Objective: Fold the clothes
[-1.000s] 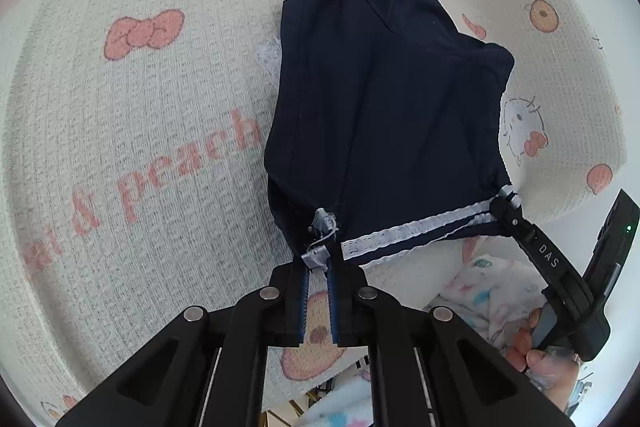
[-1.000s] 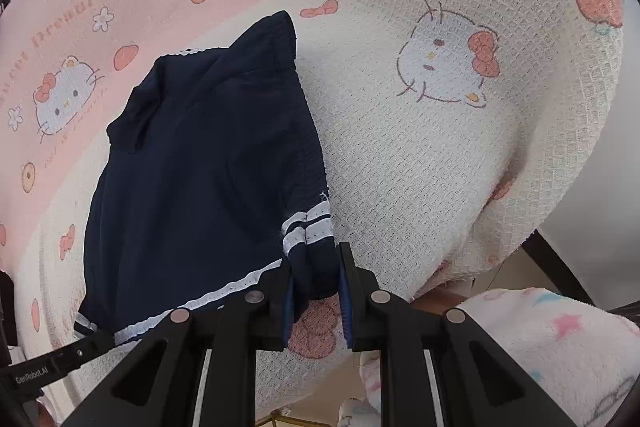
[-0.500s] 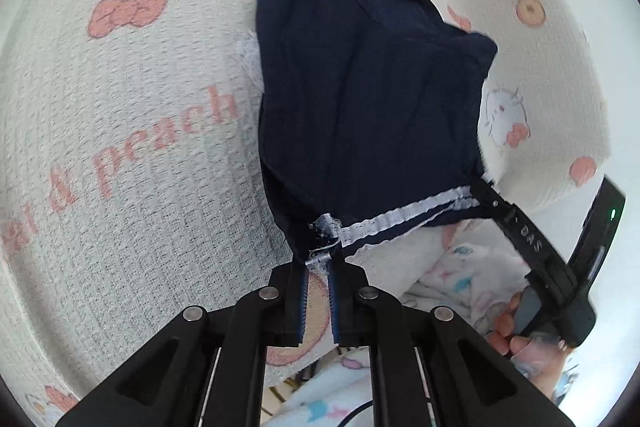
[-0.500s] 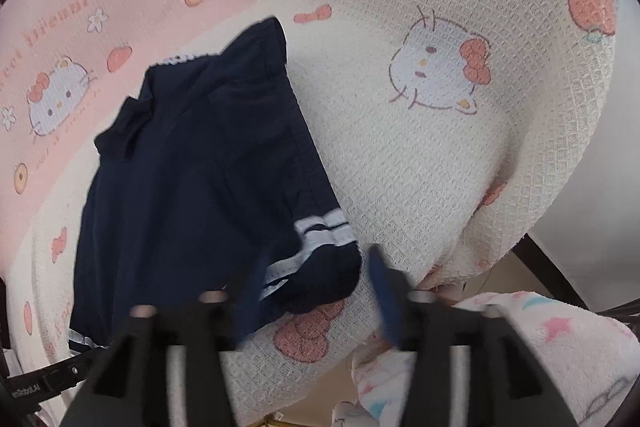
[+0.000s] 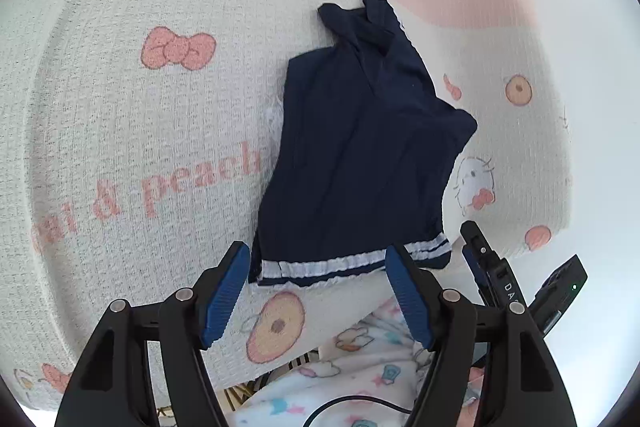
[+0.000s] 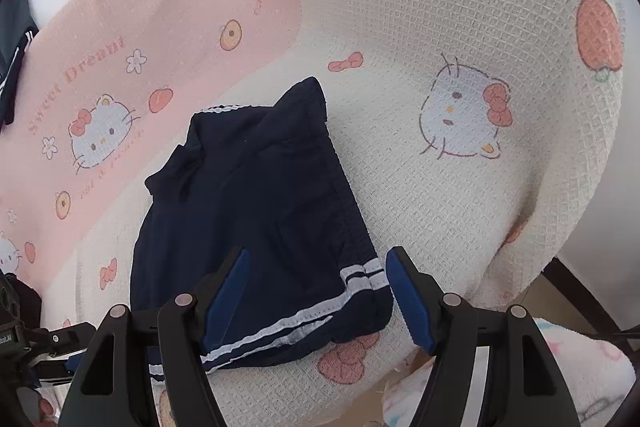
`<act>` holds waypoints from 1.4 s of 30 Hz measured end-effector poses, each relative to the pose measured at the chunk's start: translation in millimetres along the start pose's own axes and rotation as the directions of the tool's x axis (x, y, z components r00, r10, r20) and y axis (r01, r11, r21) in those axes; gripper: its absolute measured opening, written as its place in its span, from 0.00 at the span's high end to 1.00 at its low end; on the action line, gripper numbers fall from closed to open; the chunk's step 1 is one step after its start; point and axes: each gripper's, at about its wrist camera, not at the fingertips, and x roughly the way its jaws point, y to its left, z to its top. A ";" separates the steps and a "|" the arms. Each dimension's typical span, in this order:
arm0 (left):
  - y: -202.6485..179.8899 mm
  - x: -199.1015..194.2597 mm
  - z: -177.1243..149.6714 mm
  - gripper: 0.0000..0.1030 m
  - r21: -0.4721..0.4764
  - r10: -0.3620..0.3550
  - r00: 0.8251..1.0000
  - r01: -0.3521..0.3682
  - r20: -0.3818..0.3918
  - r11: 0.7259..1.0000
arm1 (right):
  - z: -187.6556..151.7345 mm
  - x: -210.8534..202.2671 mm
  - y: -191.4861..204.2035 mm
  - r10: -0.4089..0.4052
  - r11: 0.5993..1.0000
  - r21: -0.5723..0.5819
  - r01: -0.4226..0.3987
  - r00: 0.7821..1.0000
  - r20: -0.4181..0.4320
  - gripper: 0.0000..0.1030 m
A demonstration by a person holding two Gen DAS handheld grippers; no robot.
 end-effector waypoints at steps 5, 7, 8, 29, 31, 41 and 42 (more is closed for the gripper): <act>-9.5 -12.9 11.3 0.34 0.030 0.013 0.999 -0.014 0.030 0.999 | 14.1 7.8 -1.6 0.044 0.998 0.041 -0.043 0.999 -0.030 0.32; -15.9 -17.1 16.4 0.34 0.064 0.035 0.998 -0.038 0.043 0.997 | 26.5 8.0 2.1 0.063 0.997 0.048 -0.061 0.997 -0.041 0.32; -21.2 -18.5 18.1 0.34 0.080 0.043 0.998 -0.047 0.050 0.996 | 35.3 6.0 7.0 0.081 0.996 0.047 -0.080 0.996 -0.037 0.32; -53.6 -7.2 96.6 0.34 0.300 0.245 0.952 -0.291 0.183 0.908 | 199.5 85.2 42.0 0.263 0.964 0.060 -0.258 0.898 -0.353 0.28; -58.2 0.3 104.3 0.34 0.323 0.249 0.950 -0.299 0.187 0.898 | 201.4 97.8 28.3 0.262 0.965 0.098 -0.243 0.898 -0.353 0.28; -72.0 24.1 147.8 0.34 0.400 0.241 0.955 -0.292 0.173 0.869 | 180.3 140.1 -26.5 0.220 0.941 0.328 -0.084 0.888 -0.403 0.28; -72.0 27.1 150.6 0.34 0.410 0.240 0.957 -0.288 0.166 0.866 | 180.1 141.0 -25.7 0.231 0.940 0.328 -0.096 0.887 -0.400 0.28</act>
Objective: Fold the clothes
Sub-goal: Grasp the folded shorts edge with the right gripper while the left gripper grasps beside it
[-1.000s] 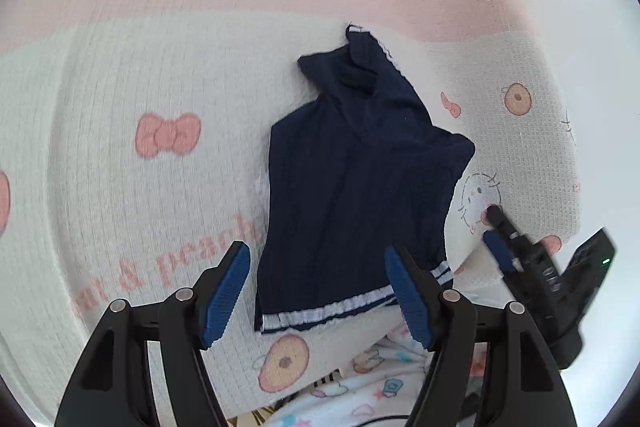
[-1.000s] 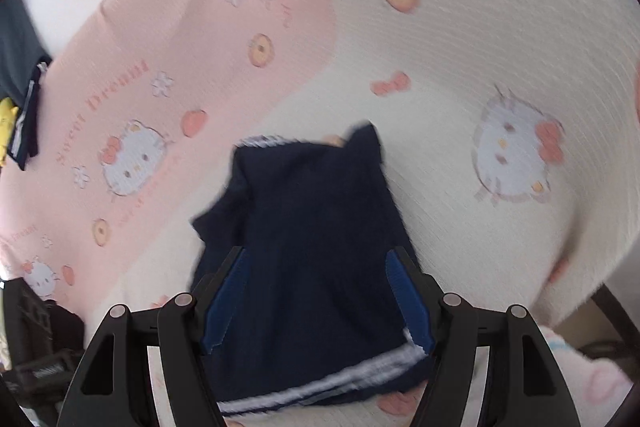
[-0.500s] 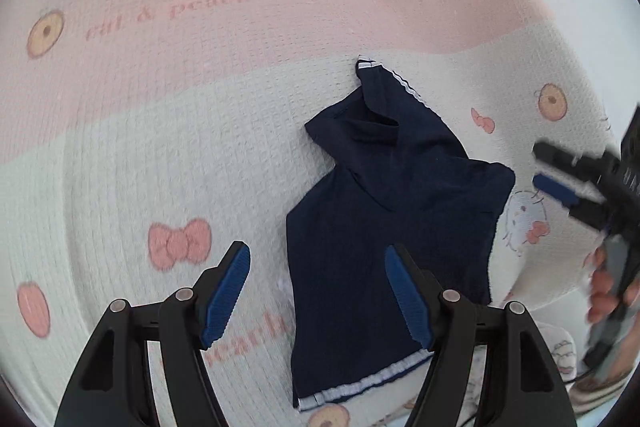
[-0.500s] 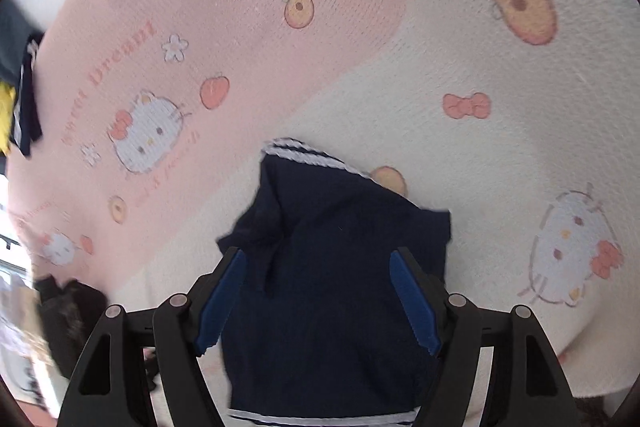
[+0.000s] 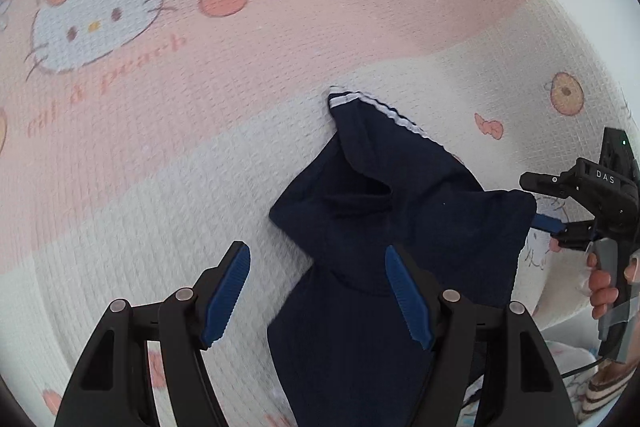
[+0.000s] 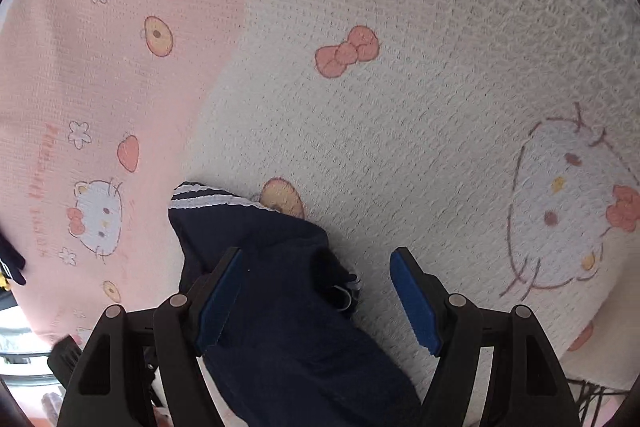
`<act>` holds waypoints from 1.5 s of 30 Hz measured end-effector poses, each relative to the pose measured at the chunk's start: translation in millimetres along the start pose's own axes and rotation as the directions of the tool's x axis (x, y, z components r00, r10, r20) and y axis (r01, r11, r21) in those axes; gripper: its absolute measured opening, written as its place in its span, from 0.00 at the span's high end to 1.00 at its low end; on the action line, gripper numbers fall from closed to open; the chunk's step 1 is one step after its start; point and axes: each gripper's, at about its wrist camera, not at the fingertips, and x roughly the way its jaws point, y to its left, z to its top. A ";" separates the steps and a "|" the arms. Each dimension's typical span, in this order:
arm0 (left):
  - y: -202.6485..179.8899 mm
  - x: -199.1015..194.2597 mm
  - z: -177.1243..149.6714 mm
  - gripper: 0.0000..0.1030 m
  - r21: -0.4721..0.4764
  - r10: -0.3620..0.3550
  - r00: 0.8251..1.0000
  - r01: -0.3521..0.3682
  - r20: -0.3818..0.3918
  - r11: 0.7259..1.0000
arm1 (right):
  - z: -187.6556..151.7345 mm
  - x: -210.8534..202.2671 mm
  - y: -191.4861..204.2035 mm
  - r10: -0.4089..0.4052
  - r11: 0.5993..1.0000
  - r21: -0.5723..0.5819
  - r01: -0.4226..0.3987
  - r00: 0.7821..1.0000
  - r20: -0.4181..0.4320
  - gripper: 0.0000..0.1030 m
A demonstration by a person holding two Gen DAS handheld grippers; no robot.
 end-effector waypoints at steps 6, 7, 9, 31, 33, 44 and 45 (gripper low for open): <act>17.5 24.3 6.7 0.34 -0.056 -0.057 0.997 0.054 -0.059 0.997 | -15.2 17.1 3.5 0.026 0.998 -0.058 -0.029 0.998 -0.051 0.28; 24.7 28.5 5.5 0.34 -0.101 -0.080 0.994 0.073 -0.068 0.992 | -17.4 22.1 2.9 0.011 0.998 -0.059 -0.015 0.998 -0.066 0.28; 39.1 36.7 2.9 0.34 -0.194 -0.129 0.988 0.112 -0.080 0.975 | -20.8 29.4 4.8 -0.019 0.996 -0.093 0.011 0.996 -0.086 0.28; 19.3 45.7 -3.8 0.68 -0.103 -0.107 0.993 0.111 0.044 0.988 | -20.1 49.2 33.0 -0.175 0.952 -0.250 0.175 0.984 0.022 0.70; 11.8 47.2 -6.4 0.83 -0.052 -0.092 0.995 0.094 0.036 0.994 | -21.9 50.8 38.4 -0.198 0.941 -0.271 0.203 0.979 0.049 0.78; 11.0 29.9 -19.2 0.95 -0.057 0.033 0.997 -0.029 0.070 0.998 | -38.4 45.5 53.9 -0.278 0.891 -0.330 0.311 0.950 0.144 0.84; 12.4 30.8 -21.6 0.95 -0.059 0.029 0.998 -0.025 0.060 0.998 | -41.6 44.5 51.4 -0.278 0.894 -0.325 0.308 0.951 0.136 0.84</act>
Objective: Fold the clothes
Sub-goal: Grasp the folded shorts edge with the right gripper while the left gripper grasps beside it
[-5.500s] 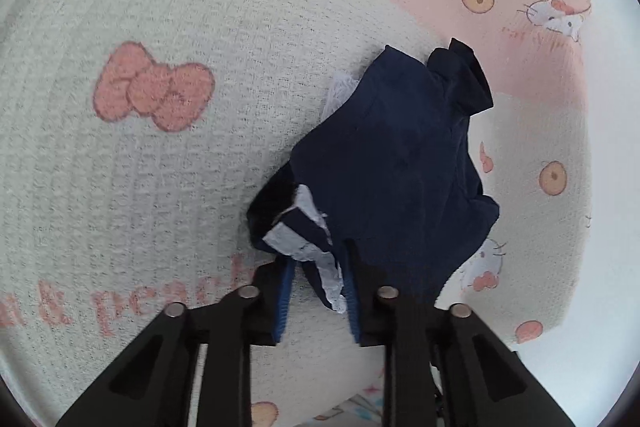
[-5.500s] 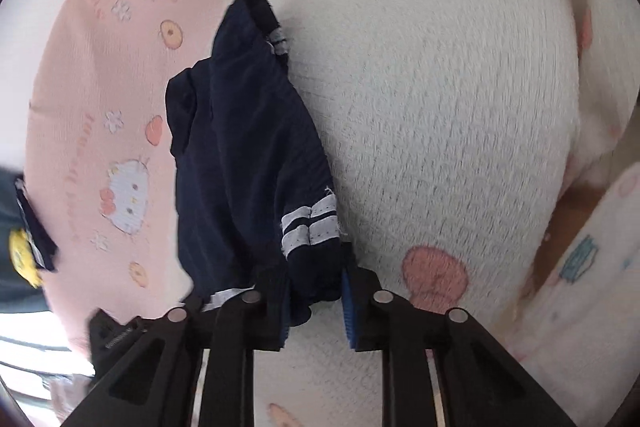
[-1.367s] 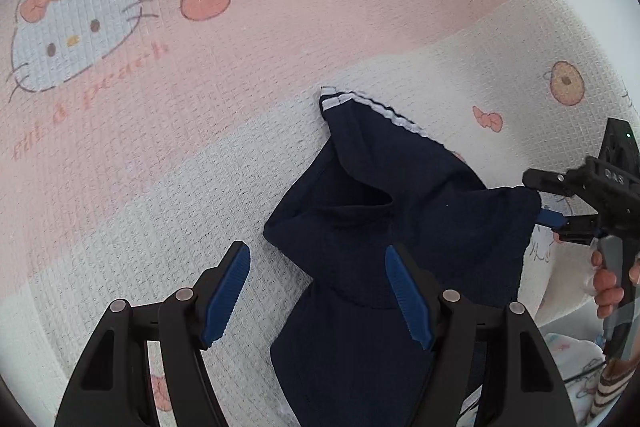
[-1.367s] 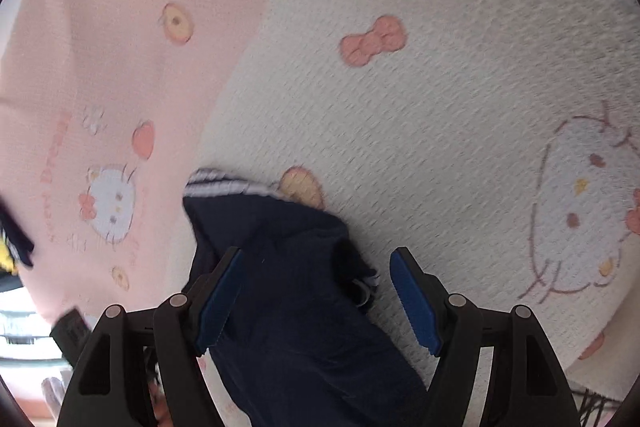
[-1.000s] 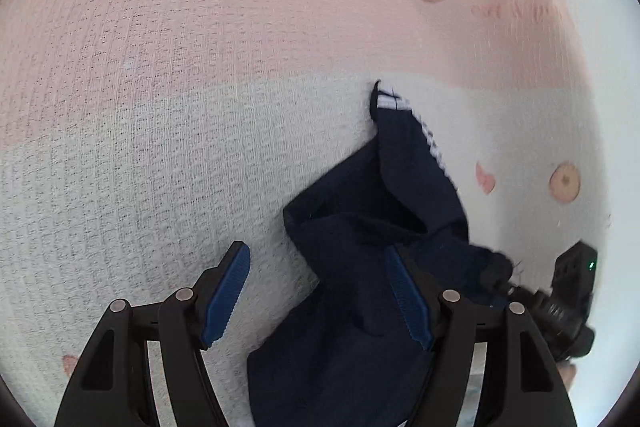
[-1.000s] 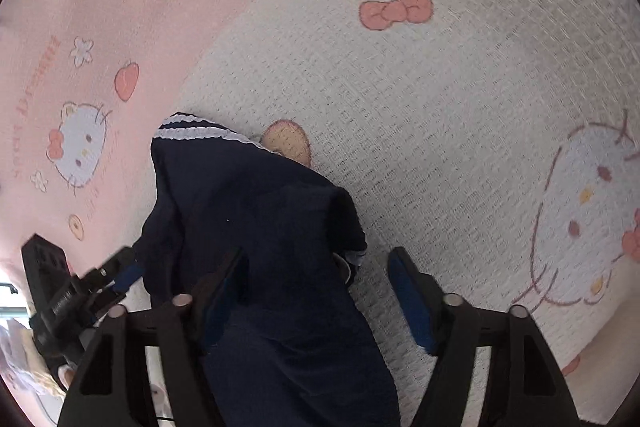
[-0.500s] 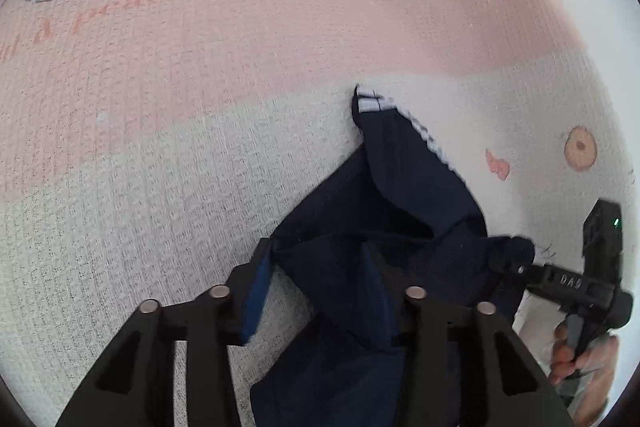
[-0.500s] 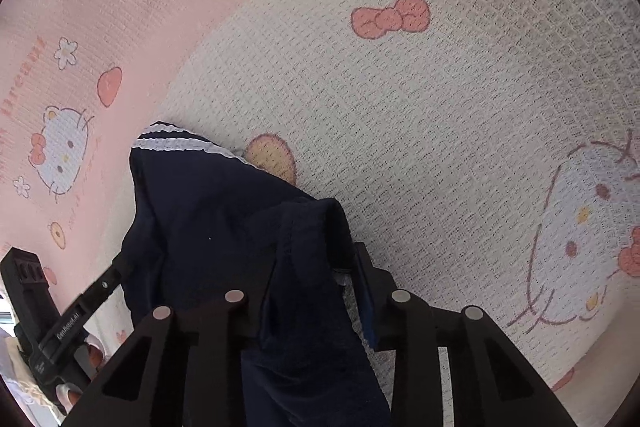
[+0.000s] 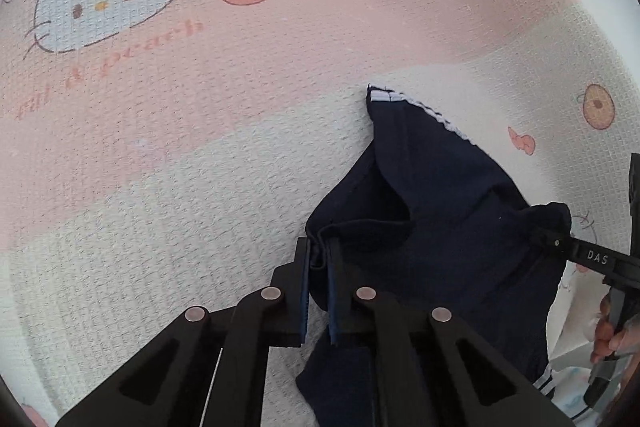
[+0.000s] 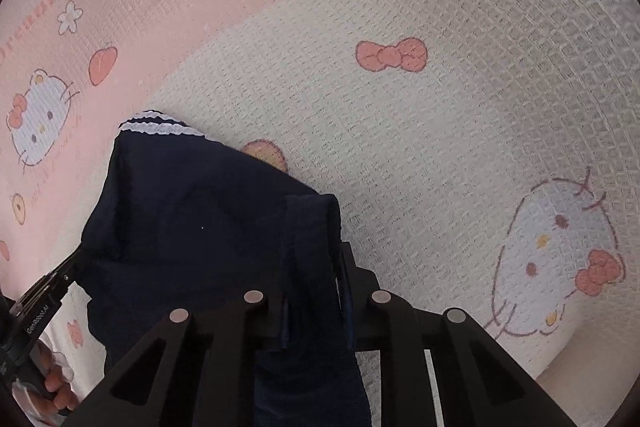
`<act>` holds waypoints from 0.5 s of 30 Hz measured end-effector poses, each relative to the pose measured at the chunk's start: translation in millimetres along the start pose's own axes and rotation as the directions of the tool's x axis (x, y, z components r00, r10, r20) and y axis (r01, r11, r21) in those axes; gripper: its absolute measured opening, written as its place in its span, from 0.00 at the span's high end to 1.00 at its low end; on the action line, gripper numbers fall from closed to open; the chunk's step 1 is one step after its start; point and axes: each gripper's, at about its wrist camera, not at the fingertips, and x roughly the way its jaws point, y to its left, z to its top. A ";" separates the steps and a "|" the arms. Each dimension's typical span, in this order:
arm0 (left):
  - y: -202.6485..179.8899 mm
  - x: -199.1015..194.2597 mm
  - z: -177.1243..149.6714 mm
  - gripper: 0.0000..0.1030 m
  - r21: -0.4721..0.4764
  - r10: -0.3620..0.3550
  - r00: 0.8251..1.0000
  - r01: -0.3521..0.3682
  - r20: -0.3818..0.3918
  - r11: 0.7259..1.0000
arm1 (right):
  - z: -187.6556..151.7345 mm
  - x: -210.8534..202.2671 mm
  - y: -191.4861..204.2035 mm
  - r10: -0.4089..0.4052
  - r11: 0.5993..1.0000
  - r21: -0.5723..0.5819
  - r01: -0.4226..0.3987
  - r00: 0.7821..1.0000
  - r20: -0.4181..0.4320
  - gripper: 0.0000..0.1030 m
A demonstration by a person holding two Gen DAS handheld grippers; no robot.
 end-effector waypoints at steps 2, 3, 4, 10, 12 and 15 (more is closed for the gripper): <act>4.0 4.2 -5.0 0.95 -0.016 0.001 1.000 -0.001 -0.028 1.000 | -3.2 -0.9 -5.4 0.001 1.000 0.012 -0.001 1.000 -0.011 0.84; 5.5 3.8 -6.5 0.95 -0.028 -0.005 0.999 0.004 -0.032 1.000 | -3.5 -1.7 -10.6 0.008 1.000 0.019 -0.007 1.000 -0.016 0.84; 6.7 2.8 -7.8 0.95 -0.040 -0.012 0.999 0.011 -0.033 0.999 | -4.9 -1.5 -12.1 0.015 1.000 0.026 -0.015 1.000 -0.024 0.84; 8.7 1.8 -10.4 0.95 -0.085 -0.029 0.998 0.024 -0.059 0.996 | -8.0 1.9 -12.3 0.018 0.999 0.038 -0.016 0.998 -0.054 0.83; 4.0 1.8 -9.2 0.95 -0.061 -0.023 0.997 0.018 -0.075 0.998 | -7.5 2.2 -7.9 0.009 1.000 0.014 -0.008 0.998 -0.061 0.82; -7.1 1.8 -5.1 0.93 0.013 -0.020 0.991 0.022 -0.130 1.000 | -3.7 0.1 -11.7 0.036 0.998 0.055 -0.033 0.997 -0.061 0.60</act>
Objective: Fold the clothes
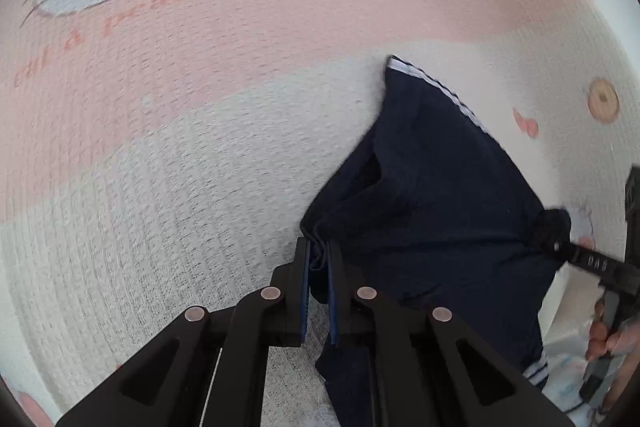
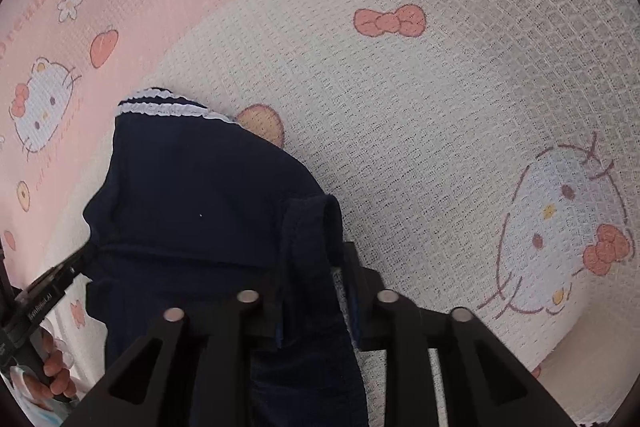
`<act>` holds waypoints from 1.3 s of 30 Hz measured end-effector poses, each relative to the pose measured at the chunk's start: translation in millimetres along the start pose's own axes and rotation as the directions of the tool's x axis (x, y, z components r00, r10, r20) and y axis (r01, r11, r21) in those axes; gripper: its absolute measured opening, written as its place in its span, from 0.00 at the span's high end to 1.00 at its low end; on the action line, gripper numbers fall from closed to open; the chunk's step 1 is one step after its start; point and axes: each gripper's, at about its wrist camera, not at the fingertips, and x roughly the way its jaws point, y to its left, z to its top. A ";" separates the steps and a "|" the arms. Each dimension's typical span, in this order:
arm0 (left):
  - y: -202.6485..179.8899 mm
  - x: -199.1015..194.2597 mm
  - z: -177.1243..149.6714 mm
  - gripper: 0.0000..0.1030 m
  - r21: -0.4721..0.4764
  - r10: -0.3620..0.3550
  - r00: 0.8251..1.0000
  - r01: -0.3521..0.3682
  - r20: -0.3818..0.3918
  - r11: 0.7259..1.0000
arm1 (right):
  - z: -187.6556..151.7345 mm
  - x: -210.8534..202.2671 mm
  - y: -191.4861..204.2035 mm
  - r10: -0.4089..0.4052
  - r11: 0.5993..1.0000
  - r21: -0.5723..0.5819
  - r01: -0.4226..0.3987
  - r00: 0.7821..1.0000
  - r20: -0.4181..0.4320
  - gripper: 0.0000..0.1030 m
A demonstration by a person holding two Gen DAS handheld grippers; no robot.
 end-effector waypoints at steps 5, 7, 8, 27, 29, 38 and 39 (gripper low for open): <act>4.2 -8.0 10.8 0.85 -0.090 -0.072 0.996 0.067 -0.049 0.994 | 5.5 -18.9 -31.4 0.162 0.961 0.209 -0.182 0.981 0.108 0.52; 10.0 -16.7 15.7 0.73 -0.154 -0.131 0.991 0.128 -0.014 0.980 | 7.3 -22.0 -40.0 0.180 0.942 0.262 -0.212 0.974 0.140 0.52; 11.3 -22.0 18.0 0.55 -0.171 -0.149 0.989 0.149 0.014 0.974 | 7.7 -23.2 -42.3 0.171 0.938 0.278 -0.208 0.974 0.149 0.52; 13.2 -10.4 76.5 0.38 -0.076 -0.146 0.989 0.144 -0.025 0.987 | 5.0 -26.7 -32.7 0.192 0.902 0.367 -0.226 0.973 0.127 0.46; 13.1 -4.4 81.4 0.38 -0.075 -0.145 0.989 0.142 -0.041 0.987 | 6.0 -17.7 -29.3 0.217 0.886 0.392 -0.248 0.968 0.123 0.46; 8.1 15.4 94.6 0.38 -0.066 -0.144 0.985 0.138 -0.091 0.988 | 10.1 -1.4 -26.2 0.236 0.851 0.459 -0.255 0.967 0.100 0.46; 7.6 14.6 96.4 0.38 -0.072 -0.152 0.985 0.146 -0.087 0.987 | 11.2 -2.0 -25.6 0.239 0.847 0.462 -0.263 0.965 0.111 0.46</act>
